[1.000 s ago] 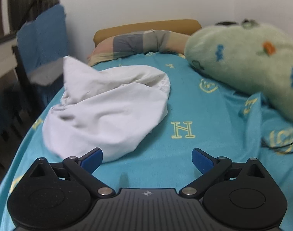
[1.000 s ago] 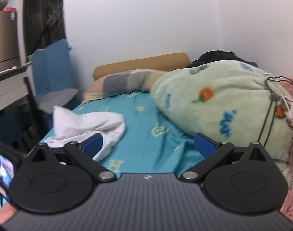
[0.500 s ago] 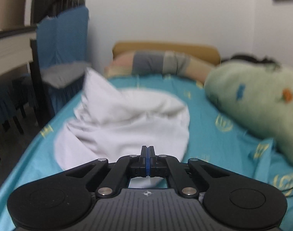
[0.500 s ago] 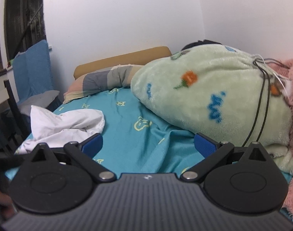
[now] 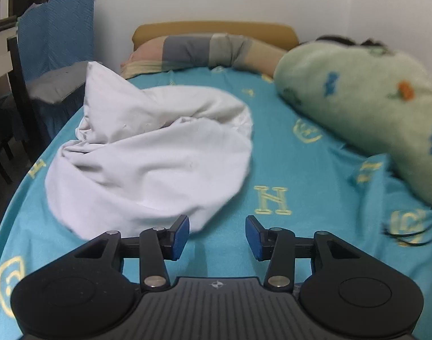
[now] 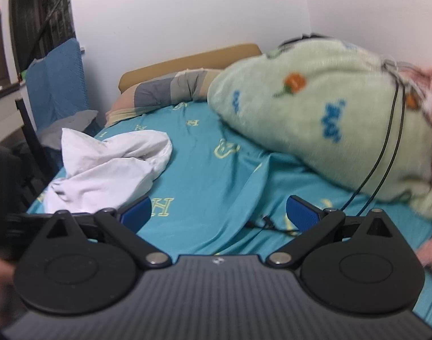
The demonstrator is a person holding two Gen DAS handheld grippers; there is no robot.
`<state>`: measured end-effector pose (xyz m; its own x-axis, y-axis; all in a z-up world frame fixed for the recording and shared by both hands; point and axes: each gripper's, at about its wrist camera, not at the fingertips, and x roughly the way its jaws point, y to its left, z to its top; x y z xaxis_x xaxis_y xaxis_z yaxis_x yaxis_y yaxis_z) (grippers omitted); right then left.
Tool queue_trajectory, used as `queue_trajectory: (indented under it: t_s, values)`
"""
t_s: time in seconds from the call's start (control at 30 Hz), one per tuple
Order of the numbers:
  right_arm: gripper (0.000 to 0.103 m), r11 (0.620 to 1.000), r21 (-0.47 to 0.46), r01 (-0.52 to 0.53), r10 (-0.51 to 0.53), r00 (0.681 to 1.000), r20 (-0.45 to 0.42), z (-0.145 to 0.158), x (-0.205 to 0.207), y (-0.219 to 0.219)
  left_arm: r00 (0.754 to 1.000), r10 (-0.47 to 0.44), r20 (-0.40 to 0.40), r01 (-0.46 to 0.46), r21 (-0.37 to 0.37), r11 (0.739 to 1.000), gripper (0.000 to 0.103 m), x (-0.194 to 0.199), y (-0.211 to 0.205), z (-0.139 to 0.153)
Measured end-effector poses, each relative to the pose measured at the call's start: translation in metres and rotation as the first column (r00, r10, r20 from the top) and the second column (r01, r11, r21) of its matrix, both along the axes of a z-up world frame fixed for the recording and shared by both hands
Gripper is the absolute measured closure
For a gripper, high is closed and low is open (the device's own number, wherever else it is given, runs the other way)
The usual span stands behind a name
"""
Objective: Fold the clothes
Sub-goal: 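Grasp the white T-shirt with the left gripper and lift it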
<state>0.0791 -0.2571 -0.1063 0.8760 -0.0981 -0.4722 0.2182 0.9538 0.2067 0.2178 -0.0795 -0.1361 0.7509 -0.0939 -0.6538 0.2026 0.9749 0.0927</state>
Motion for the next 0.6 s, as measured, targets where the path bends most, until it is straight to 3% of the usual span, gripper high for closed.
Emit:
queue_trajectory:
  t_s: [0.07, 0.17, 0.23, 0.27, 0.3, 0.33, 0.37, 0.4, 0.5, 0.6]
  values:
    - [0.000, 1.000, 0.019, 0.003, -0.003, 1.000, 0.013, 0.002, 0.004, -0.003, 1.000, 0.015, 0.027, -0.017, 0.079, 0.997, 0.025, 0.013, -0.009, -0.013]
    - [0.000, 1.000, 0.002, 0.004, -0.004, 0.999, 0.036, 0.007, 0.014, -0.008, 0.997, -0.041, 0.064, 0.027, 0.196, 0.980, 0.025, 0.027, -0.024, -0.032]
    - [0.000, 0.999, -0.009, 0.033, -0.032, 0.998, 0.051, 0.009, 0.020, -0.018, 0.993, -0.064, 0.101, 0.040, 0.228, 0.973, 0.025, 0.034, -0.028, -0.036]
    - [0.000, 0.999, 0.019, 0.045, -0.046, 0.997, 0.057, 0.009, 0.022, -0.026, 0.991, -0.062, 0.115, 0.035, 0.223, 0.974, 0.032, 0.038, -0.027, -0.035]
    - [0.000, 0.997, 0.060, 0.054, -0.058, 0.996, 0.061, 0.008, 0.024, -0.034, 0.991, -0.055, 0.126, 0.027, 0.215, 0.976, 0.050, 0.042, -0.025, -0.034]
    - [0.000, 0.994, 0.092, 0.063, -0.068, 0.996, 0.060, 0.004, 0.028, -0.040, 0.991, -0.043, 0.130, 0.016, 0.200, 0.980, 0.058, 0.046, -0.021, -0.031]
    - [0.000, 0.991, 0.110, 0.073, -0.078, 0.996, 0.049, 0.000, 0.032, -0.044, 0.990, -0.037, 0.133, 0.011, 0.192, 0.981, 0.078, 0.051, -0.017, -0.027]
    - [0.000, 0.990, 0.117, 0.084, -0.087, 0.996, 0.028, -0.003, 0.038, -0.047, 0.990, -0.036, 0.138, 0.009, 0.191, 0.982, 0.086, 0.054, -0.012, -0.022]
    - [0.000, 0.987, 0.120, 0.111, -0.113, 0.993, 0.012, -0.010, 0.044, -0.050, 0.988, -0.034, 0.151, 0.017, 0.115, 0.993, 0.090, 0.047, 0.005, 0.009]
    - [0.000, 0.990, 0.101, 0.103, -0.108, 0.993, 0.051, -0.007, 0.040, -0.046, 0.978, -0.070, 0.198, 0.059, 0.059, 0.997, 0.091, 0.012, 0.018, 0.051]
